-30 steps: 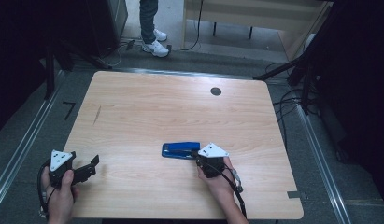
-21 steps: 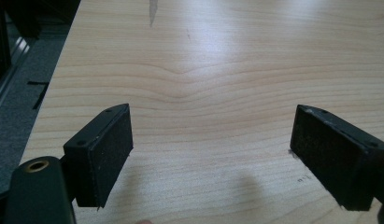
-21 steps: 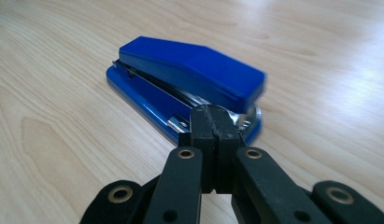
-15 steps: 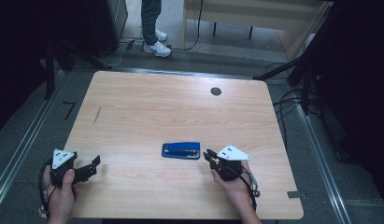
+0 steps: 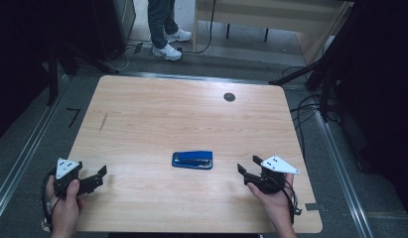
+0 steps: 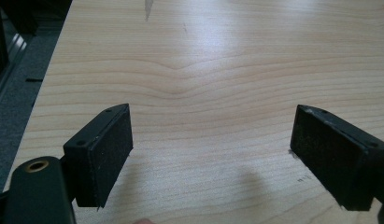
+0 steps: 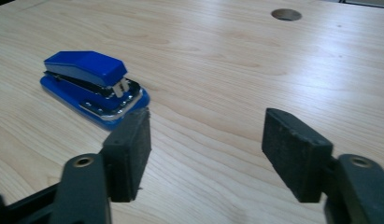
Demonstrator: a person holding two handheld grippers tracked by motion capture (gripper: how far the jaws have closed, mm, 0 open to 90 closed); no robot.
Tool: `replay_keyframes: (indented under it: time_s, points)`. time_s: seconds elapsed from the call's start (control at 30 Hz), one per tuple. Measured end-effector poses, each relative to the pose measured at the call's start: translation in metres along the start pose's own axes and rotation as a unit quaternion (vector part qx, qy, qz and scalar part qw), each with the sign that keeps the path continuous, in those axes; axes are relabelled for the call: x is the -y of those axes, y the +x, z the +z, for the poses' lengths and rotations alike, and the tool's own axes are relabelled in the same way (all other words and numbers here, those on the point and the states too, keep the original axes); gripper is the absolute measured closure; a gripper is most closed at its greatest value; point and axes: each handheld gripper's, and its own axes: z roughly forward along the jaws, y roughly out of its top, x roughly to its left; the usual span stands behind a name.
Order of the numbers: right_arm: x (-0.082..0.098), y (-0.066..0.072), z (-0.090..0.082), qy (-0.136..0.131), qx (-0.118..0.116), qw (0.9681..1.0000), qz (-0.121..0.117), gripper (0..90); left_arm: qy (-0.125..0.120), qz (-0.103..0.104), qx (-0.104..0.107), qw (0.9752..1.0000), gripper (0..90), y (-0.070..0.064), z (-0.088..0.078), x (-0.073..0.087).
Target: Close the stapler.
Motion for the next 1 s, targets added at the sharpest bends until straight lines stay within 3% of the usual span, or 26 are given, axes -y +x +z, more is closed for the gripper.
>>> replay_keyframes:
  time_s: [0.2, 0.53, 0.83, 1.0]
  points:
    - [0.005, -0.011, -0.01, -0.001, 0.005, 1.0, 0.005, 18.0, 0.001, -0.001, 0.003, 1.0, 13.4, 0.0, 0.0, 0.0]
    - [0.019, -0.032, -0.031, 0.013, 0.034, 0.9993, 0.014, 0.0, 0.002, -0.002, 0.005, 1.0, 13.4, 0.0, 0.0, 0.0]
    - [0.038, -0.055, -0.051, 0.018, 0.058, 0.9977, 0.031, 0.0, 0.005, 0.0, 0.004, 1.0, 13.4, 0.0, 0.0, 0.0]
    - [0.054, -0.069, -0.064, 0.025, 0.081, 0.9953, 0.047, 0.0, 0.008, -0.001, 0.004, 1.0, 13.4, 0.0, 0.001, 0.0]
